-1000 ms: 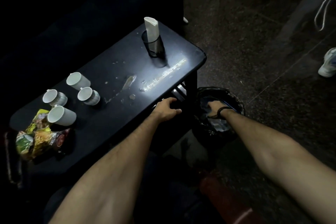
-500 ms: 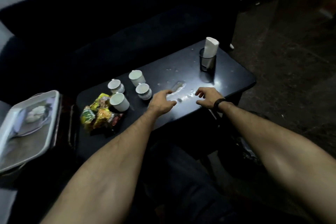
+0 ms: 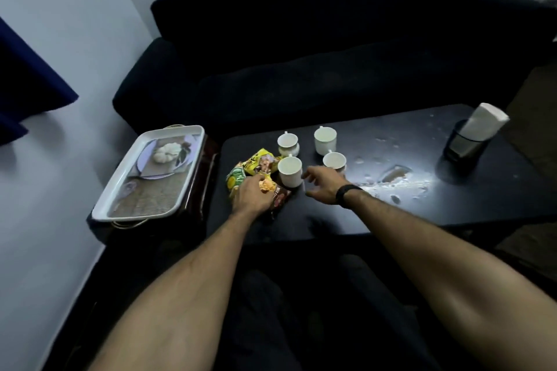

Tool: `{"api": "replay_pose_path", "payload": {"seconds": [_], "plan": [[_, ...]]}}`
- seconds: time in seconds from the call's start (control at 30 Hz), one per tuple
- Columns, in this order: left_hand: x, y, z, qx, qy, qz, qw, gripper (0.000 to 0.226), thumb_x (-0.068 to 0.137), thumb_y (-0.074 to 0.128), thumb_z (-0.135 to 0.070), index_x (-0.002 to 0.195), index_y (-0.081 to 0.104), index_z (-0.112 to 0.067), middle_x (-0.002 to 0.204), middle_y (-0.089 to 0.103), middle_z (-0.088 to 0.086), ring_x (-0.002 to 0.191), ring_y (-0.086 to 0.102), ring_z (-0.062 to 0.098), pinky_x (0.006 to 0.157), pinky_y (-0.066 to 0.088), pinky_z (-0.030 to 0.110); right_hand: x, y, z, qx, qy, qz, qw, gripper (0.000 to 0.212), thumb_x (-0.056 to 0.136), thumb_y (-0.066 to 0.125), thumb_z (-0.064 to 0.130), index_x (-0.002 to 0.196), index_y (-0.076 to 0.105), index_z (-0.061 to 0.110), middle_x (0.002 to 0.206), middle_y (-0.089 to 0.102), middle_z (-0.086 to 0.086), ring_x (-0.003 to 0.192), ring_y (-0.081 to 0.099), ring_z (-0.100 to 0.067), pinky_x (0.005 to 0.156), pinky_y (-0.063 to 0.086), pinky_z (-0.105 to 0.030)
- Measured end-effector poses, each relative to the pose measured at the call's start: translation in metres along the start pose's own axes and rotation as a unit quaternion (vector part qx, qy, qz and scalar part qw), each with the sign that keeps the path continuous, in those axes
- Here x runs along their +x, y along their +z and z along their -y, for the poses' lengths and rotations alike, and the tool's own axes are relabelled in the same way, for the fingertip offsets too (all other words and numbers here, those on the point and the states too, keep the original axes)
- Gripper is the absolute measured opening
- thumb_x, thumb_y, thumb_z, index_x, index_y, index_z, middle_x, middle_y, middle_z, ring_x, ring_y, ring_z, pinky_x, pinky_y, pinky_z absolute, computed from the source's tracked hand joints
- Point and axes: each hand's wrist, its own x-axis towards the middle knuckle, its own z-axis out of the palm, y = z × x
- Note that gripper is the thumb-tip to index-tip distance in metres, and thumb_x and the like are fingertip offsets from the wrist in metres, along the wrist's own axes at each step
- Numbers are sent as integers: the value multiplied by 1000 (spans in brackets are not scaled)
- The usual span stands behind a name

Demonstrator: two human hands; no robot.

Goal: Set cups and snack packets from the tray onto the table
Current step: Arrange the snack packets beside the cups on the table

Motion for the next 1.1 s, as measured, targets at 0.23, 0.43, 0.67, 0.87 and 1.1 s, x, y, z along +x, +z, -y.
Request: {"api": "replay_pose_path", "payload": {"seconds": [0.23, 0.43, 0.67, 0.87, 1.1], "plan": [[32, -2, 62, -26, -101, -80, 991, 67, 88, 64, -31, 147, 35, -19, 144, 42, 10, 128, 48, 32, 95, 45, 41, 50, 67, 56, 32, -47, -14, 998, 50, 88, 60, 41, 130, 46, 17, 128, 54, -11, 112, 53, -28, 99, 47, -44], [67, 11, 81, -43, -121, -54, 990, 59, 98, 48, -37, 153, 28, -27, 162, 18, 11, 142, 33, 34, 108, 36, 44, 73, 103, 76, -27, -47, 44, 998, 33, 91, 51, 18, 122, 57, 8, 126, 51, -19, 117, 51, -38, 100, 43, -42], [74, 42, 106, 1, -81, -39, 996, 51, 101, 39, -37, 151, 28, -40, 164, 12, 5, 150, 13, 29, 116, 22, 59, 95, 100, 96, -6, -84, -47, 995, 32, 82, 57, 11, 114, 59, 7, 123, 55, -13, 112, 53, -31, 92, 48, -41], [65, 57, 119, 30, -24, -92, 995, 55, 102, 26, -48, 155, 15, -37, 164, 13, 5, 148, 18, 28, 117, 22, 53, 136, 100, 103, -47, 9, -123, 991, 42, 86, 53, 18, 126, 49, 7, 132, 47, -17, 125, 42, -35, 107, 38, -43], [62, 66, 140, 44, 21, -127, 991, 58, 101, 24, -43, 157, 10, -35, 165, 10, 0, 147, 24, 22, 116, 24, 45, 171, 129, 89, -141, 59, 60, 986, 61, 99, 33, 38, 153, 17, 14, 164, 7, -3, 151, 0, -31, 118, 11, -58]]}}
